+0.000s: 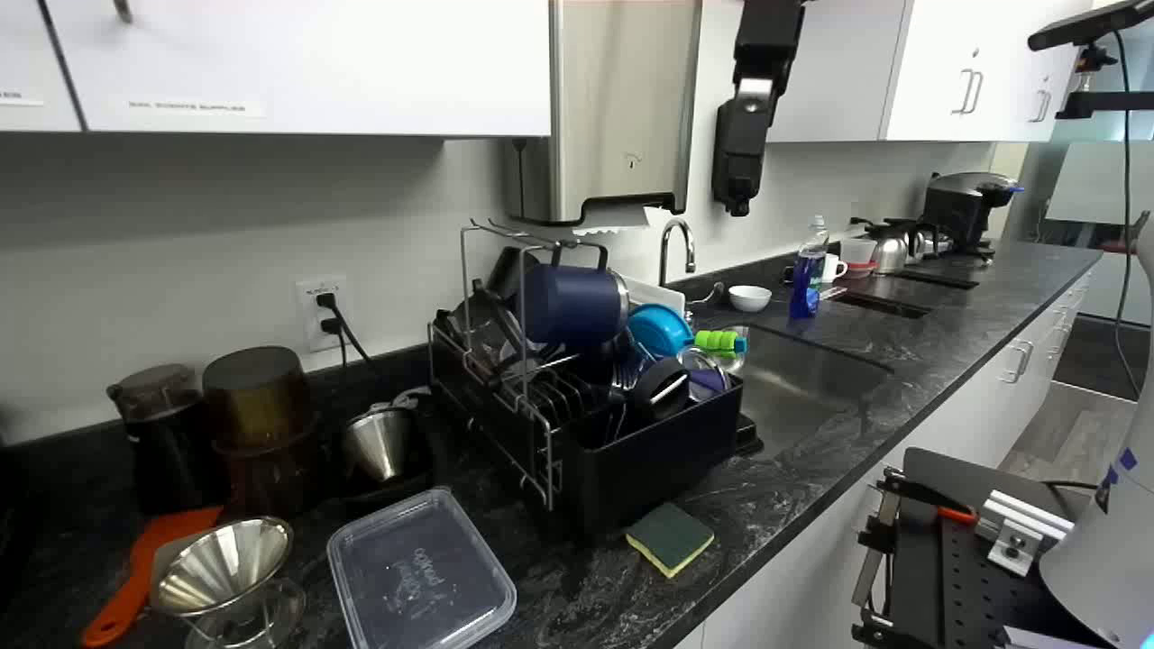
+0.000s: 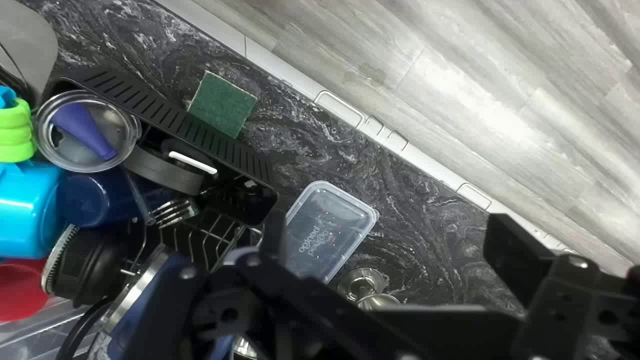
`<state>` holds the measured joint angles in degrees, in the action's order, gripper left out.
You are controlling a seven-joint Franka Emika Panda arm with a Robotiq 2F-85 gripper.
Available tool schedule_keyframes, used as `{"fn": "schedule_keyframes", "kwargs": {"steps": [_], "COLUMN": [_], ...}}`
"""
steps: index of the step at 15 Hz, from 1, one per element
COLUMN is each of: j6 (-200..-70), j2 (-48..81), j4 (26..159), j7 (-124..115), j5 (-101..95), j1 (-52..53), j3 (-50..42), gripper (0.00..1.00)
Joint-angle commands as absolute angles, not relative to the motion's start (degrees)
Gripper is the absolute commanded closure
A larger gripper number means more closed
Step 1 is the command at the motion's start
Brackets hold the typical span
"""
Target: Remove the blue cup from the drying rack and put it in the sink.
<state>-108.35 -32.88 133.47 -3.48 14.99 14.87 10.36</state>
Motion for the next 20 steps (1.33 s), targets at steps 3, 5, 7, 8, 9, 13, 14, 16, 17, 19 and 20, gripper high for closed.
{"fn": "schedule_keyframes", "kwargs": {"steps": [3, 5, 7, 8, 9, 13, 14, 16, 17, 19, 20], "j6": [-108.1, -108.1, -108.1, -108.1, -108.0, -109.7, -109.9, -111.5, -112.8, -116.5, -118.3], "j2": [-32.8, -32.8, -32.8, -32.8, -32.6, -31.0, -30.2, -28.7, -27.8, -25.8, -24.7], "j4": [133.3, 133.3, 133.3, 133.3, 133.3, 133.3, 133.0, 132.9, 132.9, 133.4, 133.3], "j7": [-3.3, -3.3, -3.3, -3.3, -1.8, 4.9, 6.6, 9.4, 10.4, 12.9, 14.0], "j5": [15.2, 15.2, 15.2, 15.2, 15.1, 16.8, 16.8, 16.8, 16.6, 16.5, 16.7], "j1": [14.3, 14.3, 14.3, 14.3, 14.6, 15.2, 14.9, 14.3, 13.9, 13.2, 12.9], "j3": [10.8, 10.8, 10.8, 10.8, 10.4, 7.8, 7.0, 5.2, 4.6, 3.0, 2.2], "gripper": [0.0, 0.0, 0.0, 0.0, 0.0, 0.0, 0.0, 0.0, 0.0, 0.0, 0.0]}}
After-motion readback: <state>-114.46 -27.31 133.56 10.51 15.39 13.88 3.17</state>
